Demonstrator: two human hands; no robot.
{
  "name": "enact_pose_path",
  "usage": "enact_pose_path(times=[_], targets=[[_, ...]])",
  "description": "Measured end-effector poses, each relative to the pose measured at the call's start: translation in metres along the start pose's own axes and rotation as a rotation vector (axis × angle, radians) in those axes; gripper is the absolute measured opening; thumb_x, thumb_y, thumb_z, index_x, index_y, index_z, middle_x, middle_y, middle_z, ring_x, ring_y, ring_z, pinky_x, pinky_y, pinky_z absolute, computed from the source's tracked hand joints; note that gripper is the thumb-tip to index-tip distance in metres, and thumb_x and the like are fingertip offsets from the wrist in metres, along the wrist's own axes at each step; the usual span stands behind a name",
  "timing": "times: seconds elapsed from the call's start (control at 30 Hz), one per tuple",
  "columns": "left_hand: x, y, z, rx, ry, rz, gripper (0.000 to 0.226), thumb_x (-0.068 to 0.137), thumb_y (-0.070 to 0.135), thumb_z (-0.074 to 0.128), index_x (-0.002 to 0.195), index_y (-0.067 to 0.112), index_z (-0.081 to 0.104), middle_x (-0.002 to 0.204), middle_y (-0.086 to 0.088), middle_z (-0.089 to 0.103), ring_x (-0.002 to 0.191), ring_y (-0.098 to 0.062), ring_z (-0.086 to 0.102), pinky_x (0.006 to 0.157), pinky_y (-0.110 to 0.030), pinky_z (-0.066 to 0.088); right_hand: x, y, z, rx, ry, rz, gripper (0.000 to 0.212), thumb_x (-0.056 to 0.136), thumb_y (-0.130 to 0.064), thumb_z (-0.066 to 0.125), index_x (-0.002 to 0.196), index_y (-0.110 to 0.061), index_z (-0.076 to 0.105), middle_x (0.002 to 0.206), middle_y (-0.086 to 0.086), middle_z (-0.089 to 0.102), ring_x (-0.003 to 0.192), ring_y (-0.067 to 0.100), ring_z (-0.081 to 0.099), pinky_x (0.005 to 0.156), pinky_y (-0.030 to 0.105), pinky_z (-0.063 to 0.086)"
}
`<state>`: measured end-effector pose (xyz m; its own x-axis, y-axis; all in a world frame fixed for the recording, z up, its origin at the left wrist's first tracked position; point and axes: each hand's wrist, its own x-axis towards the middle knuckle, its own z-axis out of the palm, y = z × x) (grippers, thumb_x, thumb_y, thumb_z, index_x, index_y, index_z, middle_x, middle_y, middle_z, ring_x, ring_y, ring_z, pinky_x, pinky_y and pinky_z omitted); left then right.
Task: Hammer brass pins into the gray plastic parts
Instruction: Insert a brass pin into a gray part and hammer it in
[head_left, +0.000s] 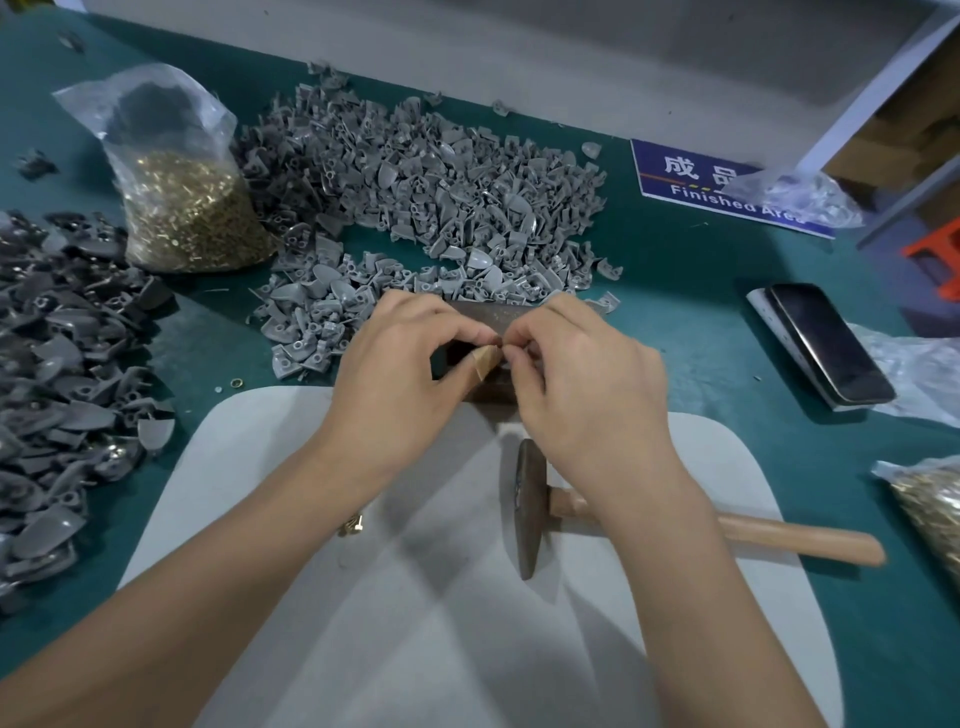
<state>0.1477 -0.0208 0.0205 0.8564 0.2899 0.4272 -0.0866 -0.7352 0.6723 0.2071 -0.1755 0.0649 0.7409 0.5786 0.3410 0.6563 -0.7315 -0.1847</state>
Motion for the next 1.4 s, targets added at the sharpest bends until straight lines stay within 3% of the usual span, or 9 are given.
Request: enact_pose_path(times=[0.13, 0.4, 0.63, 0.73, 0.97, 1.23, 1.4], targets=[[-0.001, 0.002, -0.001, 0.016, 0.014, -0.019, 0.011, 0.09, 0.038, 0.073, 0.099, 0.033, 0.077, 0.095, 0.016, 0.066, 0.101, -0.011, 0.05, 0.082, -0.031, 0.045, 0.001, 0.005, 0.002, 0.121, -0.024, 0.082, 0.007, 0.095, -0.034, 0.061, 0.093, -0.035, 0.068, 0.097, -0.012, 0.059, 0.089, 0.009, 0.057, 0.061, 0.029, 0.031], [-0.002, 0.004, -0.003, 0.07, 0.007, -0.01, 0.014, 0.093, 0.044, 0.069, 0.1, 0.035, 0.076, 0.097, 0.016, 0.067, 0.104, -0.011, 0.05, 0.082, -0.035, 0.046, 0.0, 0.014, 0.008, 0.302, -0.037, 0.171, 0.008, 0.091, -0.036, 0.066, 0.087, -0.04, 0.07, 0.088, -0.018, 0.06, 0.086, 0.004, 0.055, 0.066, 0.031, 0.046], [-0.002, 0.004, -0.002, 0.051, 0.016, -0.051, 0.014, 0.091, 0.041, 0.069, 0.101, 0.035, 0.077, 0.097, 0.018, 0.065, 0.103, -0.007, 0.048, 0.079, -0.031, 0.044, 0.003, 0.006, -0.001, 0.092, -0.032, 0.047, 0.01, 0.094, -0.031, 0.062, 0.089, -0.033, 0.07, 0.084, -0.013, 0.054, 0.087, 0.008, 0.047, 0.055, 0.021, 0.023], [-0.002, 0.004, -0.001, 0.039, 0.009, -0.05, 0.012, 0.092, 0.039, 0.071, 0.102, 0.035, 0.077, 0.097, 0.018, 0.066, 0.103, -0.007, 0.048, 0.079, -0.031, 0.044, 0.004, 0.008, -0.002, 0.097, -0.051, 0.067, 0.01, 0.095, -0.032, 0.061, 0.091, -0.035, 0.069, 0.087, -0.013, 0.055, 0.082, 0.002, 0.039, 0.055, 0.021, 0.021], [-0.003, 0.005, -0.002, 0.04, 0.021, -0.051, 0.01, 0.091, 0.041, 0.073, 0.099, 0.037, 0.077, 0.095, 0.017, 0.066, 0.103, -0.007, 0.049, 0.077, -0.028, 0.042, 0.004, 0.012, 0.003, 0.171, -0.09, 0.103, 0.01, 0.095, -0.036, 0.061, 0.089, -0.04, 0.068, 0.084, -0.014, 0.058, 0.084, 0.01, 0.053, 0.061, 0.031, 0.039], [0.0, 0.002, -0.005, -0.006, -0.029, -0.024, 0.014, 0.091, 0.037, 0.073, 0.102, 0.031, 0.077, 0.098, 0.019, 0.064, 0.104, -0.01, 0.048, 0.085, -0.029, 0.043, 0.002, 0.011, 0.003, 0.13, -0.043, 0.11, 0.005, 0.094, -0.04, 0.06, 0.092, -0.043, 0.064, 0.081, -0.014, 0.058, 0.08, 0.01, 0.051, 0.056, 0.024, 0.029], [-0.001, 0.004, -0.006, 0.046, -0.016, -0.015, 0.009, 0.092, 0.04, 0.072, 0.099, 0.036, 0.076, 0.097, 0.02, 0.065, 0.104, -0.007, 0.048, 0.078, -0.027, 0.042, -0.011, 0.015, -0.001, 0.229, 0.034, 0.044, 0.011, 0.095, -0.036, 0.066, 0.104, -0.039, 0.073, 0.097, -0.014, 0.064, 0.091, 0.007, 0.061, 0.068, 0.034, 0.05]])
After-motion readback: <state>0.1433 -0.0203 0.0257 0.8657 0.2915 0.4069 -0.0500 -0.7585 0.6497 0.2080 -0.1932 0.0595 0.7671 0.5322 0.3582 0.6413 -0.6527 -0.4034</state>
